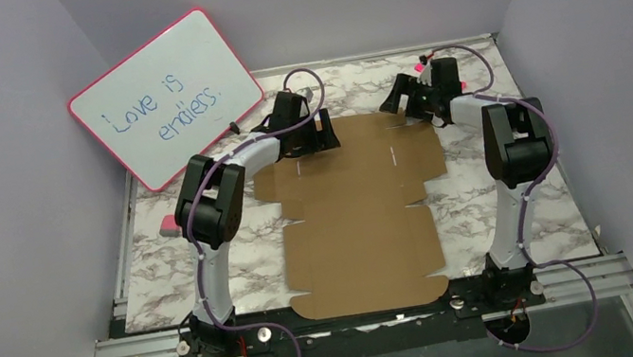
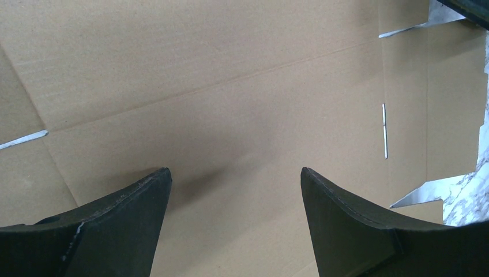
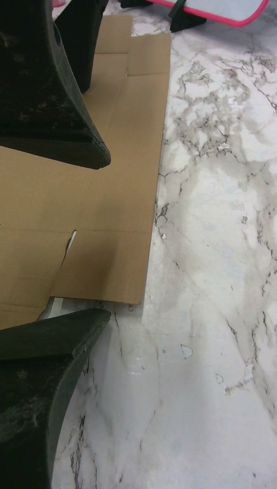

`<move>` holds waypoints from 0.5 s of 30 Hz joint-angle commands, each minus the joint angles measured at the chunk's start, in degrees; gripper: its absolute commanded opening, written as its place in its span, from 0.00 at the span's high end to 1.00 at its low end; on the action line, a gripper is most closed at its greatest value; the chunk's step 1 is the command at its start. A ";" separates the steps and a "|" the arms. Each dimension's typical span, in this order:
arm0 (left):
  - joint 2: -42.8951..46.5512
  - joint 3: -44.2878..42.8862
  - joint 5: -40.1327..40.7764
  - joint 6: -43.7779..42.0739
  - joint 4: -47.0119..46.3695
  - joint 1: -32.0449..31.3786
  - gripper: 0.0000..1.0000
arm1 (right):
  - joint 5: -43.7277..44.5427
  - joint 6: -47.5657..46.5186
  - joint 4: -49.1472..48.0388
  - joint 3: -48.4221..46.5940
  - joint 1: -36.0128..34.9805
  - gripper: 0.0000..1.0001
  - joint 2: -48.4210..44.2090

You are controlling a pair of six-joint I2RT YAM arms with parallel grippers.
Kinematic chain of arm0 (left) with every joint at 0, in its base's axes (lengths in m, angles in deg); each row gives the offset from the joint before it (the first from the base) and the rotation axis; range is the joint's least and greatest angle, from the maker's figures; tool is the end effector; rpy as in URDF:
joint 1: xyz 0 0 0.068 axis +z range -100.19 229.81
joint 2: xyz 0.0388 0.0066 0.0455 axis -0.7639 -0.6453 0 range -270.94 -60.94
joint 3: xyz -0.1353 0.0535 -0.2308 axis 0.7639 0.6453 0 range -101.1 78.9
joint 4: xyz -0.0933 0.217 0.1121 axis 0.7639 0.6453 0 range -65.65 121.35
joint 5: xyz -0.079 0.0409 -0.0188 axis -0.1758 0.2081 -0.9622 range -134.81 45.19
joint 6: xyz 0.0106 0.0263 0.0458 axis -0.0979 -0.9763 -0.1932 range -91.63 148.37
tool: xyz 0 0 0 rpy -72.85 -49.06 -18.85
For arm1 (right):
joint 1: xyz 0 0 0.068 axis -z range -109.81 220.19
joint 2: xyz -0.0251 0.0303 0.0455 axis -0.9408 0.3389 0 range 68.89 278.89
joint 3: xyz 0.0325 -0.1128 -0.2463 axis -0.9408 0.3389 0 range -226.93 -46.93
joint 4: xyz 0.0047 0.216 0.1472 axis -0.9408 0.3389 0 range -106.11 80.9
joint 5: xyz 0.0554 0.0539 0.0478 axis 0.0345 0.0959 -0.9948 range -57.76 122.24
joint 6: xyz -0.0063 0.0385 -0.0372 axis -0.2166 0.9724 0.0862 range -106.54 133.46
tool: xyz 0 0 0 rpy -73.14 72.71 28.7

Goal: Fold the paper box

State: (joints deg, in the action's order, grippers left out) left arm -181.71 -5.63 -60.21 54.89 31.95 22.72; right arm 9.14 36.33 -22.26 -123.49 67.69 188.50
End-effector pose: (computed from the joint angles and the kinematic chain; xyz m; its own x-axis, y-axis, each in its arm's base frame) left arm 0.4107 -0.2208 0.1690 -0.8239 -0.0621 -0.5633 0.2701 0.8308 -0.4866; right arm 0.4547 0.0338 0.1555 -0.6901 0.3277 -0.6453 -0.0926 0.8443 0.5278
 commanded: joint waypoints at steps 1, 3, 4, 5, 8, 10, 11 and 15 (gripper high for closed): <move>-1.81 0.51 -0.93 0.18 -1.09 -0.24 0.16 | -4.27 0.49 2.18 -1.21 -0.08 0.04 0.19; -2.16 0.51 -1.03 0.35 -1.17 -0.24 0.16 | -4.76 0.42 2.43 -0.91 -0.43 0.05 -0.96; -2.30 0.51 -1.11 0.43 -1.18 -0.31 0.16 | -4.77 0.22 2.53 -0.69 -0.64 0.05 -1.63; -2.40 0.44 -1.16 0.52 -1.18 -0.37 0.16 | -4.77 0.04 2.71 -0.55 -0.80 0.05 -2.13; -2.67 0.42 -1.30 0.63 -1.20 -0.63 0.16 | -4.02 -0.89 3.88 -0.35 -1.54 0.06 -3.66; -2.74 0.42 -1.30 0.57 -1.18 -0.75 0.16 | -2.60 -1.74 4.99 -0.43 -2.21 0.06 -4.50; -2.73 0.54 -1.24 0.55 -1.18 -0.77 0.16 | -1.81 -2.22 5.51 -0.51 -2.58 0.06 -4.92; -2.89 0.55 -1.13 0.55 -1.18 -0.86 0.16 | 1.22 -3.69 8.53 -1.40 -4.17 0.06 -5.48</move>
State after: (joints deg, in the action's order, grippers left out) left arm -182.15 -5.63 -60.41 55.31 30.64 22.54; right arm 7.64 34.91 -17.84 -123.49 65.50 185.86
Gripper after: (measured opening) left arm 0.838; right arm 0.941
